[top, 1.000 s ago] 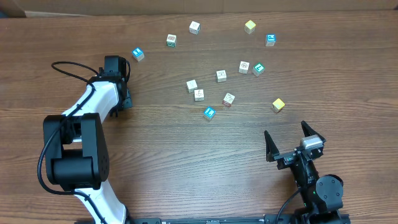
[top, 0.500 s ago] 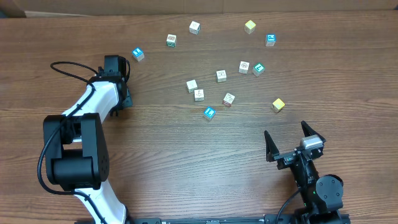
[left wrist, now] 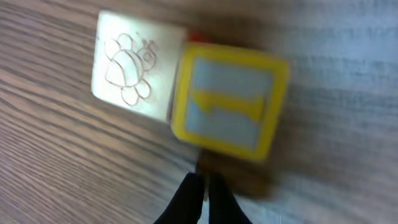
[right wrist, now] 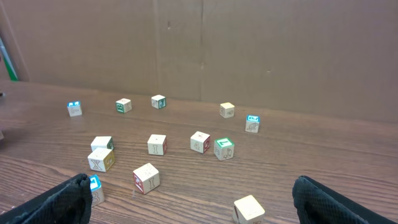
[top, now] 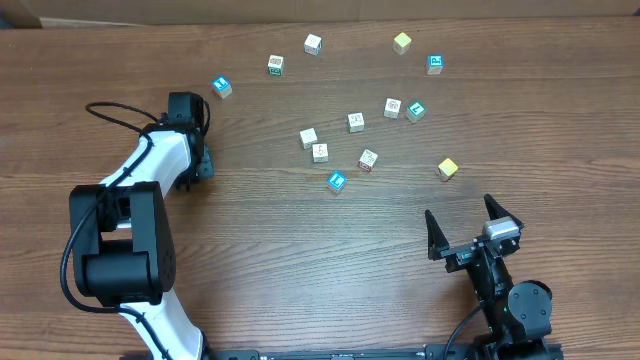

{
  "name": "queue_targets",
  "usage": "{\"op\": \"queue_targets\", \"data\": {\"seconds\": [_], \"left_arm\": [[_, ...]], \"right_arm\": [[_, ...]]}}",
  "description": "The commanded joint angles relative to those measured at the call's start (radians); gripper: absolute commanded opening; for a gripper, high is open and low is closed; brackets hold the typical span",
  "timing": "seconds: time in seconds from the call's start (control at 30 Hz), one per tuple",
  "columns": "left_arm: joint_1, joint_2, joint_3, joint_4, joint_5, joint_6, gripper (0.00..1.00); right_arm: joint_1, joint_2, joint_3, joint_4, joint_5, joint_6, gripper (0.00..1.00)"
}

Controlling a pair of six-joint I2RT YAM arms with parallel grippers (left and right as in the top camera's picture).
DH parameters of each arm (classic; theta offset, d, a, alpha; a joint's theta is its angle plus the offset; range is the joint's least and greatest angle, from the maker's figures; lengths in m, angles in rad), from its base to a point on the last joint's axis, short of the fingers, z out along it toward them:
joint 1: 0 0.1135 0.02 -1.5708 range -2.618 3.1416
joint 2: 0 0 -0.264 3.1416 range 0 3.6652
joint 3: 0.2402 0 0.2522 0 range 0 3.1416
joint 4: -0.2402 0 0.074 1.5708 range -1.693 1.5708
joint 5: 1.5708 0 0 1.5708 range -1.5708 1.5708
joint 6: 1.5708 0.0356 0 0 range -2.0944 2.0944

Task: Form a horizontal line

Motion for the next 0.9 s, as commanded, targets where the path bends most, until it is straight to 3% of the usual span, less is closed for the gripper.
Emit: {"op": "queue_targets", "data": {"seconds": [0.0,0.33,0.53,0.87], "left_arm": [[0.005,0.015,-0.011,-0.013,0.094,0.100,0.04],[0.002,0.015,-0.010,0.087,0.340,0.132,0.04],[0.002,0.015,-0.010,0.087,0.247,0.026,0.04],[0.005,0.015,-0.010,0.104,0.197,0.014,0.04]], "right_arm": [[-0.001,-0.011,-0.010,0.007,0.002,0.006,1.00],[-0.001,-0.011,-0.010,0.007,0.002,0.006,1.00],[-0.001,-0.011,-0.010,0.007,0.002,0.006,1.00],[-0.001,-0.011,-0.010,0.007,0.002,0.006,1.00]]}}
